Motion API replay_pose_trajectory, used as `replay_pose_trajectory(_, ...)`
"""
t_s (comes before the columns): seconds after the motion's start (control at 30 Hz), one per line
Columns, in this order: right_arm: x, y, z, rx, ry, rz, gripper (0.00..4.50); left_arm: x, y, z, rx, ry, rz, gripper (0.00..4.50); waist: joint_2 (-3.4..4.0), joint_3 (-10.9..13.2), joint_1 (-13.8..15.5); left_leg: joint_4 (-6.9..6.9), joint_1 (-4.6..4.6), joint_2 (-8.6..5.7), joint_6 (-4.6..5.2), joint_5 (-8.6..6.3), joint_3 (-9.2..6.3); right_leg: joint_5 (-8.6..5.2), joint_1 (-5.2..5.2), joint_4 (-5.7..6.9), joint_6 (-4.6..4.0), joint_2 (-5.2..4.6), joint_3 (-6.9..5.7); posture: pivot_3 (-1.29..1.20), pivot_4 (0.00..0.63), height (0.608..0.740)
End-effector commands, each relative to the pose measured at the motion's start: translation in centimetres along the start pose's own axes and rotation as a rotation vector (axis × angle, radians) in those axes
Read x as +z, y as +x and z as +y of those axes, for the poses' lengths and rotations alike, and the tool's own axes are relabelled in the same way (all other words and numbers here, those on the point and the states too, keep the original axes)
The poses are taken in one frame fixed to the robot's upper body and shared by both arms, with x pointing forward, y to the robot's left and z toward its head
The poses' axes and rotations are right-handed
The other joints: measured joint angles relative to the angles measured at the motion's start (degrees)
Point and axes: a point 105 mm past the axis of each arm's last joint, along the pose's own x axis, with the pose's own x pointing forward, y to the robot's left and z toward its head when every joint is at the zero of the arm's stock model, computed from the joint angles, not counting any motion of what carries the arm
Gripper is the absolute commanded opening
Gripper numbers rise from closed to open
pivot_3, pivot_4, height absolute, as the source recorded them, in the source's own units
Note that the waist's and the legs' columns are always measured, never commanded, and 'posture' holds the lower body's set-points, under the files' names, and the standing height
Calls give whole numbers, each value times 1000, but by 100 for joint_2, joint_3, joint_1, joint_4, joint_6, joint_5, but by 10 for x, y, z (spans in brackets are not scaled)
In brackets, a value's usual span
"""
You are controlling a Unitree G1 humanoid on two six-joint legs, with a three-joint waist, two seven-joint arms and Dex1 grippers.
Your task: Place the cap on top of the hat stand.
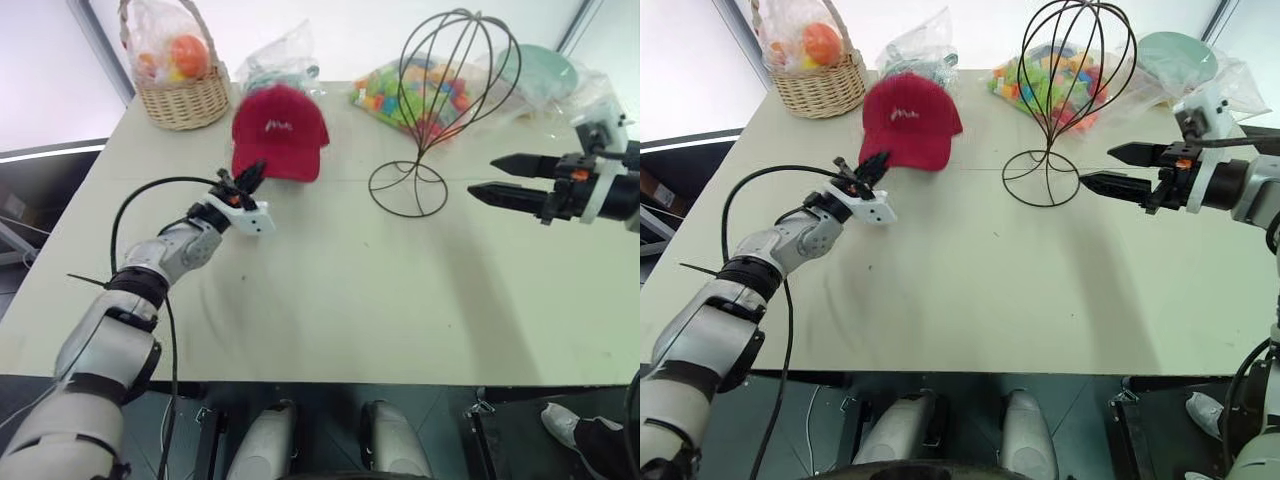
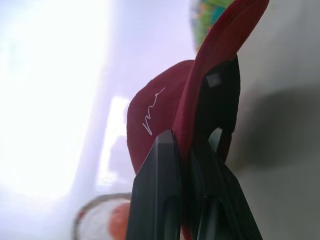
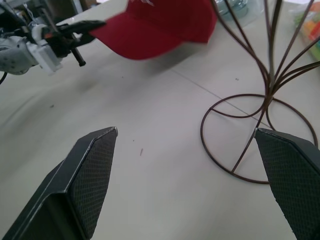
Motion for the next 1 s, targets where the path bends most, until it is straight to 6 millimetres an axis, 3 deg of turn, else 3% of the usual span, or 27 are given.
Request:
replay_pose_trajectory(0.03,23,-20,-12,-61,-60,-59,4500,19,18,63,198,49,-50,70,0,0,10,0,-2,0,0,0,0,0,-2,0,0,-1,0,0,150,740)
replay_pose_trajectory(0.3,29,-51,-54,-208,-83,-63,4500,85,55,137,281,79,-176,70,0,0,10,2,-3,-2,-1,0,1,0,2,-3,0,-1,-1,0,150,740)
replay_pose_trajectory(0.5,30,-61,-64,-240,-89,-74,4500,120,81,168,344,42,-214,70,0,0,-7,-1,-2,1,-1,0,5,0,1,-4,0,2,-1,0,150,740)
replay_pose_trajectory(0.6,28,-64,-64,-249,-88,-76,4500,135,96,167,342,-10,-226,70,0,0,-2,0,-2,1,0,0,7,0,2,-3,0,1,-1,0,150,740)
replay_pose_trajectory(0.73,32,-73,-67,-281,-96,-88,4500,158,111,144,282,-84,-236,70,0,0,9,1,-2,0,0,0,7,0,3,-3,0,1,-1,0,150,740)
replay_pose_trajectory(1.0,32,-80,-66,-302,-89,-92,4500,192,111,121,253,-64,-302,70,-1,1,-7,-1,-1,2,-1,1,8,0,2,-4,0,1,0,0,150,740)
